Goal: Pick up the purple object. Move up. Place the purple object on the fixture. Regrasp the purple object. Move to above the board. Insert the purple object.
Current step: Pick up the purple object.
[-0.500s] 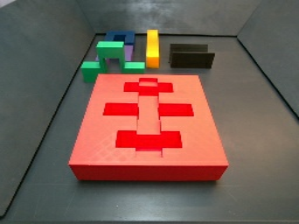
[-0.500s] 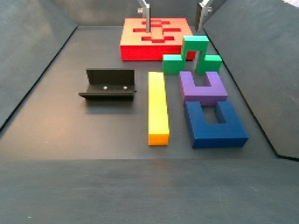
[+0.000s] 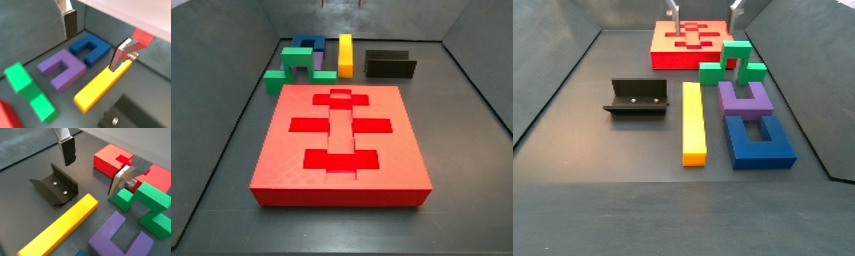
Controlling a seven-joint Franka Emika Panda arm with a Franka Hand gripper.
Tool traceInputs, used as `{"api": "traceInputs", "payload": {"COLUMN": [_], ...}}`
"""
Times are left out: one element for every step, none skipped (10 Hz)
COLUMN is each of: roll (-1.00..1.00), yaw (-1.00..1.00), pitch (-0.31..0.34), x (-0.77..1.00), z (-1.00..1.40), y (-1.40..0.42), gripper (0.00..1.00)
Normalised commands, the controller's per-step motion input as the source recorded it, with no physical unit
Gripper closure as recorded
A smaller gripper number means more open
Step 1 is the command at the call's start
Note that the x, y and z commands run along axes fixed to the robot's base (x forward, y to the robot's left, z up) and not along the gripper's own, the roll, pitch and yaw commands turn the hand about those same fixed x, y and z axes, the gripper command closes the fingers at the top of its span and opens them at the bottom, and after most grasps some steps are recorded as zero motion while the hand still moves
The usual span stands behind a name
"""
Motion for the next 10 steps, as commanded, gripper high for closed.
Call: {"api": "traceInputs", "payload": {"roll": [0.01,0.00,-0.09,-0.14,-0.19,-0.19,-0.20,-0.09,0.00,0.00], "yaw": [0.01,0.09,0.16,0.16,0.21,0.21,0.16,0.00,-0.06,-0.15], "pitch": [-0.113,-0.096,-0.126,-0.154,-0.167,-0.180,-0.200,-0.157,-0.090,-0.059], "x": [-0.32,-0.38,-0.28,-0.34,-0.24,-0.13,-0.22,-0.28,-0.19,-0.22], "z": [-0.54,-0.46,-0.52,-0.49,-0.41,-0.41,-0.36,-0.25,-0.23,-0.22], "y": [-0.34,-0.07,0.00,0.00,0.00,0.00,0.00,-0.11,-0.12,-0.12], "gripper": [0.00,0.00,0.00,0.00,0.00,0.00,0.00,0.00,0.00,0.00]}}
